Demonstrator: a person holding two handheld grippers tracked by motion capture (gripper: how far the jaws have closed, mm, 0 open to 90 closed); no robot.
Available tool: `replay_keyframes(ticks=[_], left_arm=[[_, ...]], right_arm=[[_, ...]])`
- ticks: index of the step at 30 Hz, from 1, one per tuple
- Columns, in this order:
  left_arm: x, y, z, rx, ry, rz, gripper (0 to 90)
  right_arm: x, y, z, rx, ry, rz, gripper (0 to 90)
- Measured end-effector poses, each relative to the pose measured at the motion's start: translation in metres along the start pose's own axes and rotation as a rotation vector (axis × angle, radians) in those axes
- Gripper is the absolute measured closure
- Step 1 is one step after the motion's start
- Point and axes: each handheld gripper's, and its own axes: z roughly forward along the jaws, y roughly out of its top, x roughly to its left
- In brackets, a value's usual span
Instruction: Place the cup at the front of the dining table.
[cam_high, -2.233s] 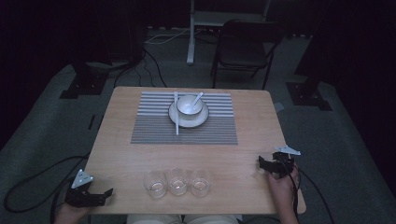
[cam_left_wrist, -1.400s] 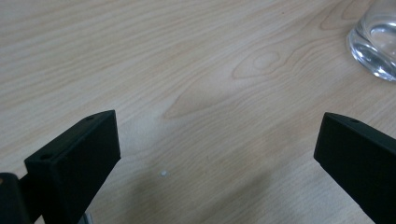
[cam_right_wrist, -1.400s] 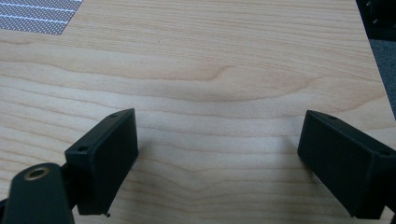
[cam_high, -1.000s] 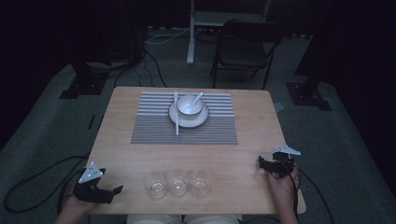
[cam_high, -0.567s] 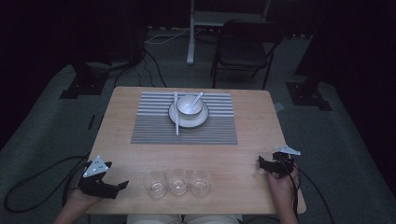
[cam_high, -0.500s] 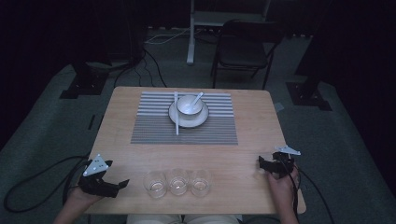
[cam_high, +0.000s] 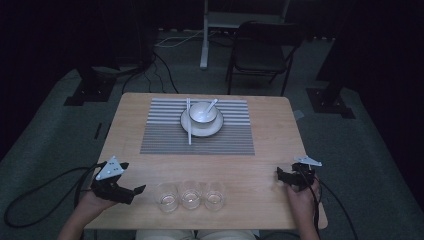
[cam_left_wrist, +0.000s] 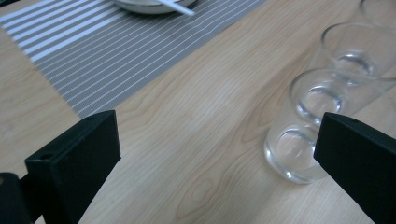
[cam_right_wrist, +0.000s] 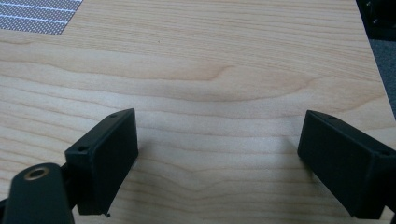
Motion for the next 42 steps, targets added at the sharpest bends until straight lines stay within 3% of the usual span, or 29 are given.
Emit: replay_keyframes(ticks=[20,42], left_arm=[[-0.027,0.048,0.029,0.005,-0.118,0.124,0.6],[-0.063,0.084,0.07,0.036,-0.265,0.215,1.2]], right_arm=[[0.0,0.0,0.0,-0.001,0.0,-0.001,11.5],[0.0,0.0,0.0,-0.001,0.0,-0.002,11.5]])
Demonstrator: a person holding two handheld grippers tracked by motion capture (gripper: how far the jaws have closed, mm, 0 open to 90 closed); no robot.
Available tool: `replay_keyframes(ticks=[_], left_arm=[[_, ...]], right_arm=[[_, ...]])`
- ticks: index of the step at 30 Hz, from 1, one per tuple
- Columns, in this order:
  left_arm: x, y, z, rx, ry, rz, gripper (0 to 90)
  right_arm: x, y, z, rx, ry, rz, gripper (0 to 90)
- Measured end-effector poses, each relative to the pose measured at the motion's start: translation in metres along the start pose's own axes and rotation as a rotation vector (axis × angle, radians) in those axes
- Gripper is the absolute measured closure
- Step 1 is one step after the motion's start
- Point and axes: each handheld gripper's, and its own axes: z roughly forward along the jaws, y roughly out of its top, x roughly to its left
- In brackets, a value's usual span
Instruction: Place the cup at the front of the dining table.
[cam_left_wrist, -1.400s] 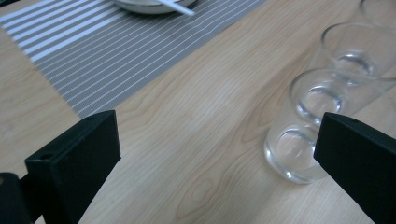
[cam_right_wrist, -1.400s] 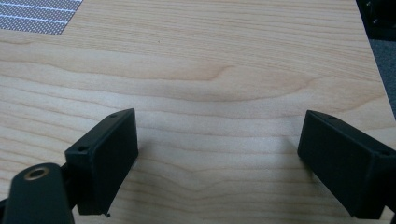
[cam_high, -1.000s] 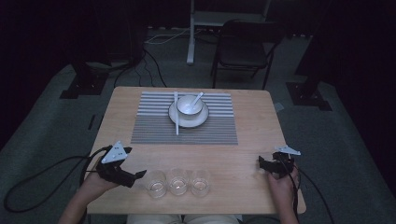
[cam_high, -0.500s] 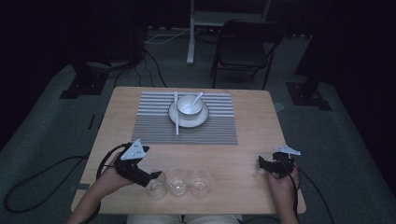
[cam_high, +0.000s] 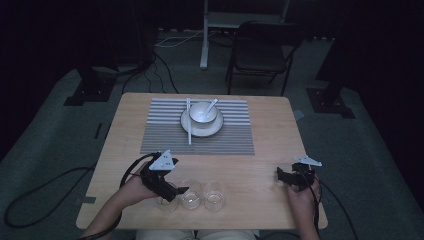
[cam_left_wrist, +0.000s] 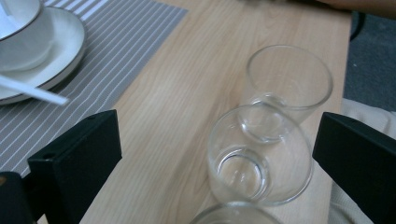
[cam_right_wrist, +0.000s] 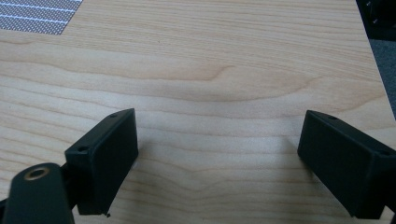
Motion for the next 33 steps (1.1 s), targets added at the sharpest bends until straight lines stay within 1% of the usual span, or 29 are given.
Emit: replay_keyframes(ticks=[2,3,5,6,8,9,10,13,14,15,21,27,28,30,31,32,33], left_arm=[[-0.003,0.004,0.003,0.011,0.0,0.016,1.3],[-0.004,0.006,0.005,0.016,-0.012,0.021,1.3],[-0.005,0.01,0.008,0.024,-0.013,0.031,1.3],[-0.006,0.011,0.009,0.025,-0.03,0.034,1.3],[-0.009,0.016,0.013,0.037,-0.035,0.049,1.3],[-0.01,0.018,0.016,0.042,-0.049,0.057,1.3],[-0.012,0.02,0.018,0.049,-0.043,0.065,1.3],[-0.014,0.026,0.025,0.067,-0.063,0.076,1.2],[-0.015,0.028,0.028,0.073,-0.078,0.079,1.2],[-0.017,0.03,0.03,0.08,-0.074,0.085,1.2],[-0.024,0.035,0.046,0.113,-0.115,0.105,1.2],[-0.031,0.041,0.06,0.158,-0.136,0.129,1.2],[-0.032,0.042,0.063,0.168,-0.133,0.134,1.2],[-0.034,0.044,0.068,0.189,-0.145,0.147,1.2],[-0.036,0.045,0.07,0.198,-0.145,0.153,1.2],[-0.037,0.046,0.072,0.209,-0.157,0.153,1.2],[-0.038,0.046,0.075,0.216,-0.152,0.161,1.2]], right_arm=[[0.0,0.0,0.0,0.0,0.0,0.0,11.5],[0.0,0.0,0.0,0.0,0.0,0.0,11.6],[0.0,0.0,0.0,0.0,0.0,0.001,11.6],[0.0,0.0,0.0,0.0,0.0,0.001,11.6],[0.0,0.0,0.0,0.0,0.0,0.0,11.5],[0.0,0.0,0.0,0.0,0.0,0.0,11.5],[0.0,0.0,0.0,0.0,0.0,0.0,11.6],[0.0,0.0,0.0,0.0,0.0,0.0,11.5],[0.0,0.0,0.0,0.0,0.0,0.001,11.5],[0.0,0.0,0.0,0.0,0.0,0.001,11.5],[0.0,0.0,0.0,0.0,0.0,0.001,11.5],[0.0,0.0,0.0,0.0,0.0,0.001,11.6],[0.0,0.0,0.0,0.0,0.0,0.001,11.5],[0.0,0.0,0.0,0.0,0.0,0.0,11.5],[0.0,0.0,0.0,0.0,0.0,0.001,11.6],[0.0,0.0,0.0,0.0,0.0,0.001,11.6],[0.0,0.0,0.0,0.0,0.0,0.001,11.6]])
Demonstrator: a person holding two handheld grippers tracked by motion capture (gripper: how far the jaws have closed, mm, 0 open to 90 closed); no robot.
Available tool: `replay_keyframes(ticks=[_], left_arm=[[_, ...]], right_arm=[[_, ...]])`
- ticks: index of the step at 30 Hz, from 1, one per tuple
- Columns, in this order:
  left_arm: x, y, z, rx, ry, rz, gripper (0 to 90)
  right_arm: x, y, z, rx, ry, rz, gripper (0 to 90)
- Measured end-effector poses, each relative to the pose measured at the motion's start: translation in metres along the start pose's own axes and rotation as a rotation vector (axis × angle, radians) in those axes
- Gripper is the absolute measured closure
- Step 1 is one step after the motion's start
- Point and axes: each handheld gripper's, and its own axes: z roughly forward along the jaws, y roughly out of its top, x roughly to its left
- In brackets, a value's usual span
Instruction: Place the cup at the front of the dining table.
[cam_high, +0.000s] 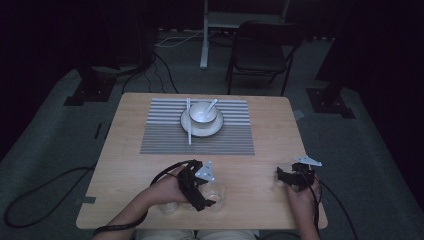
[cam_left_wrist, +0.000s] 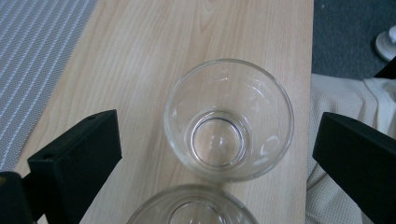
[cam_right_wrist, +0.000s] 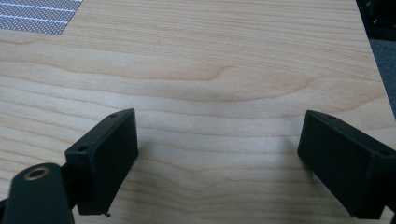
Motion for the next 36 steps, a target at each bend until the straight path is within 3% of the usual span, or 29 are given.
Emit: replay_keyframes(ticks=[8,12,16,23,31,36], left_arm=[[-0.004,0.007,0.012,0.058,-0.009,0.037,1.2],[-0.004,0.011,0.018,0.085,-0.007,0.038,1.3],[-0.004,0.014,0.026,0.119,-0.04,0.026,1.3],[-0.005,0.017,0.034,0.158,-0.008,0.028,1.3],[-0.007,0.016,0.041,0.202,0.007,0.06,17.3],[-0.006,0.018,0.041,0.211,-0.003,0.065,17.6]], right_arm=[[0.0,0.0,0.0,0.0,0.0,0.0,11.6],[0.0,0.0,0.0,0.0,0.0,0.0,11.6],[0.0,0.0,0.0,0.0,0.0,-0.001,11.6],[0.0,0.0,0.0,0.0,0.0,0.0,11.6],[0.0,0.0,0.0,0.0,0.0,0.0,11.6],[0.0,0.0,0.0,0.0,0.0,0.0,11.5]])
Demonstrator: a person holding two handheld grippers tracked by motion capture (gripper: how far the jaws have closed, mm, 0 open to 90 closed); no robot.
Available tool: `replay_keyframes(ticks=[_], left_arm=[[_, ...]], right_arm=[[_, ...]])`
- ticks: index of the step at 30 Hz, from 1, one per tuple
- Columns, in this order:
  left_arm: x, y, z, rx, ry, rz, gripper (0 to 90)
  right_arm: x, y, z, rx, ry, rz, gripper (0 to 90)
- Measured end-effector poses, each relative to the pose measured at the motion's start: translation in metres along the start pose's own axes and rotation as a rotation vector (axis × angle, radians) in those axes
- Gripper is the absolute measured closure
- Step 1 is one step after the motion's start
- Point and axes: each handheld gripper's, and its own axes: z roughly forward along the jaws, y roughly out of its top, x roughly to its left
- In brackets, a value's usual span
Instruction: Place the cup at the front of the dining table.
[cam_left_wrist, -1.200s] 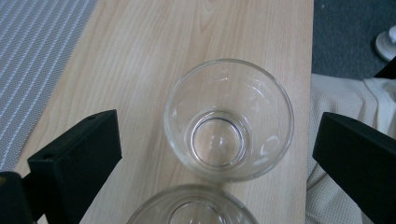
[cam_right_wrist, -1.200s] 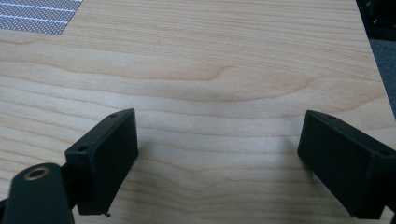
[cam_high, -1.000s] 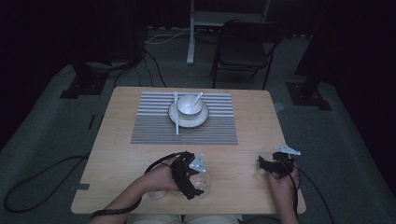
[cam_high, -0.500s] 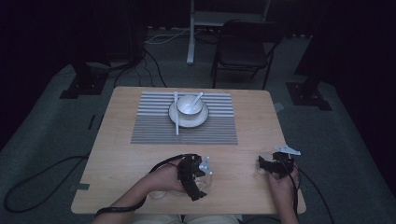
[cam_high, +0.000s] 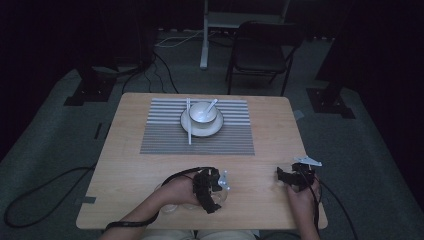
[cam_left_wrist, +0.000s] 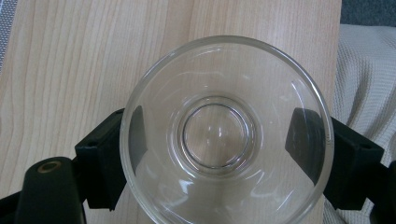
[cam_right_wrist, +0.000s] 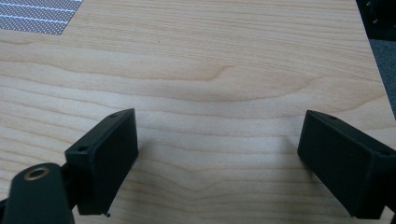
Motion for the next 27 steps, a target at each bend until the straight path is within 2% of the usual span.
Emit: replay_keyframes(ticks=[8,12,18,23,27], left_arm=[[0.002,0.0,0.001,-0.029,0.004,-0.022,17.8],[0.004,0.0,0.001,-0.046,0.025,-0.032,17.9],[0.01,0.001,-0.001,-0.04,0.014,-0.044,17.9],[0.018,0.002,-0.012,-0.074,0.037,-0.063,17.9],[0.03,-0.001,-0.025,-0.109,0.072,-0.106,17.9]], right_arm=[[0.0,0.0,0.0,0.0,0.0,0.0,11.6],[0.0,0.0,0.0,0.0,0.0,0.0,11.6],[0.0,0.0,0.0,-0.001,0.0,0.0,11.6],[0.0,0.0,0.0,-0.001,0.0,-0.001,11.6],[0.0,0.0,0.0,0.0,0.0,-0.001,11.6]])
